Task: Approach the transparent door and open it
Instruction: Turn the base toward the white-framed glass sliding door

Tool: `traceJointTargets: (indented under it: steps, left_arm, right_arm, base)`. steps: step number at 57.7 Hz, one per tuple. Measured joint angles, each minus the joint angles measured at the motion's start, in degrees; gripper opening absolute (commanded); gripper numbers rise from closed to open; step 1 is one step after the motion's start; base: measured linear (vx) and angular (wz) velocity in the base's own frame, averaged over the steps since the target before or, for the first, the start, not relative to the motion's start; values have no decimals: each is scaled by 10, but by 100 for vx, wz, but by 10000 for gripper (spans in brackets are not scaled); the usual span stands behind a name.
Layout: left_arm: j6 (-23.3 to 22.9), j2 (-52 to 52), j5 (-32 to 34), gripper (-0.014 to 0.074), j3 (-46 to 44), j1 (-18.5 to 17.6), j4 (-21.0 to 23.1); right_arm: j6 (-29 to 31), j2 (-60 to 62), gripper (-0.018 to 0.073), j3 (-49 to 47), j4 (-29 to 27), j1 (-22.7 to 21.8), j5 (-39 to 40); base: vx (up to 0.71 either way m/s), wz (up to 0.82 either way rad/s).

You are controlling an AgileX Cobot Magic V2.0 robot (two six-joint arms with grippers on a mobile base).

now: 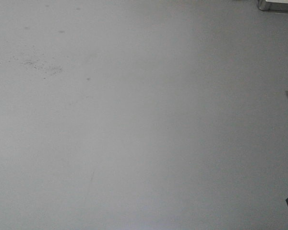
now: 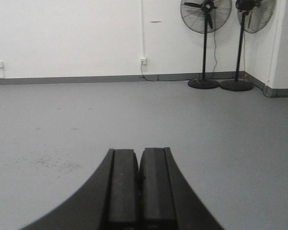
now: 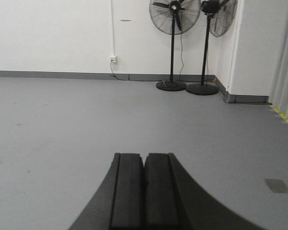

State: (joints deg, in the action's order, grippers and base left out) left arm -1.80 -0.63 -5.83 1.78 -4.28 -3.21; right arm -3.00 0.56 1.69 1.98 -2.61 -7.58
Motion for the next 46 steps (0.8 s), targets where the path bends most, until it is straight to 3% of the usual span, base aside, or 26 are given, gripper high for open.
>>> traceJointTargets:
  steps: [26, 46]
  left_arm:
    - [0, 0, 0, -6, 0, 0, 0]
    - [0, 0, 0, -6, 0, 0, 0]
  right_arm:
    - [0, 0, -6, 0, 0, 0, 0]
    - [0, 0, -6, 0, 0, 0, 0]
  base:
    - [42, 28]
    - [40, 49]
